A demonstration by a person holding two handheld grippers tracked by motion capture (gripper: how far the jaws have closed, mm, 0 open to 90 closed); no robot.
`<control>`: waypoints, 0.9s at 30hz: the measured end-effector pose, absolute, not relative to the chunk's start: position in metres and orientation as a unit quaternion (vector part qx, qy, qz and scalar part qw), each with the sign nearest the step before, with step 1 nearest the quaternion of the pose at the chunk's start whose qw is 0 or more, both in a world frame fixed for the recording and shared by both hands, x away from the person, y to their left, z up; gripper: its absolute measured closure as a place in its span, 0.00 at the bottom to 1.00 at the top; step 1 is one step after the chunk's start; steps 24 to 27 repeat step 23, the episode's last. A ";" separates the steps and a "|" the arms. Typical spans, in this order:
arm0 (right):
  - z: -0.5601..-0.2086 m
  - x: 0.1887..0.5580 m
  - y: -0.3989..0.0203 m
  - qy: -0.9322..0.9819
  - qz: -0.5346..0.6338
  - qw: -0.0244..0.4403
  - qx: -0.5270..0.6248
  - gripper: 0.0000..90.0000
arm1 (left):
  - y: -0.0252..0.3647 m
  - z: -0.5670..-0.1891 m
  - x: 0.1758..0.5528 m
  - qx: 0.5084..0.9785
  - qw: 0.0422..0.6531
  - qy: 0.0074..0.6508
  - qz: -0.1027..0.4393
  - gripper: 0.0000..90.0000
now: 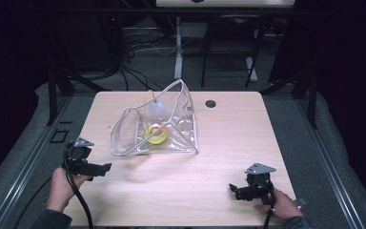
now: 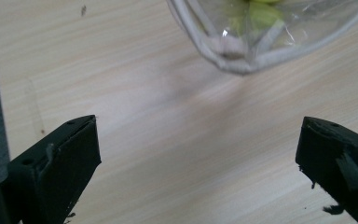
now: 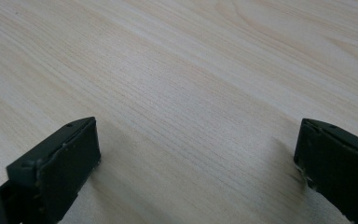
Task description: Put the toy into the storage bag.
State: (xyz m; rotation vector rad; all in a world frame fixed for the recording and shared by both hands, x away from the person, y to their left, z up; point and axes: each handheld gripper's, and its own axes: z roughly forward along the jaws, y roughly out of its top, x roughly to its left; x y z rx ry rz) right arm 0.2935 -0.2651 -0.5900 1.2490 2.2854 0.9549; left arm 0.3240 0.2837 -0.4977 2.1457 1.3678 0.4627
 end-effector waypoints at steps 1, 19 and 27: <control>-0.590 0.293 -0.265 0.810 0.337 0.184 0.443 0.00 | 0.284 -0.502 0.322 0.796 0.275 0.512 0.170 0.00; -0.590 0.294 -0.265 0.809 0.341 0.182 0.443 0.00 | 0.288 -0.549 0.314 0.810 0.245 0.508 0.161 0.00; -0.590 0.294 -0.265 0.810 0.339 0.183 0.442 0.00 | 0.282 -0.554 0.318 0.820 0.231 0.502 0.149 0.00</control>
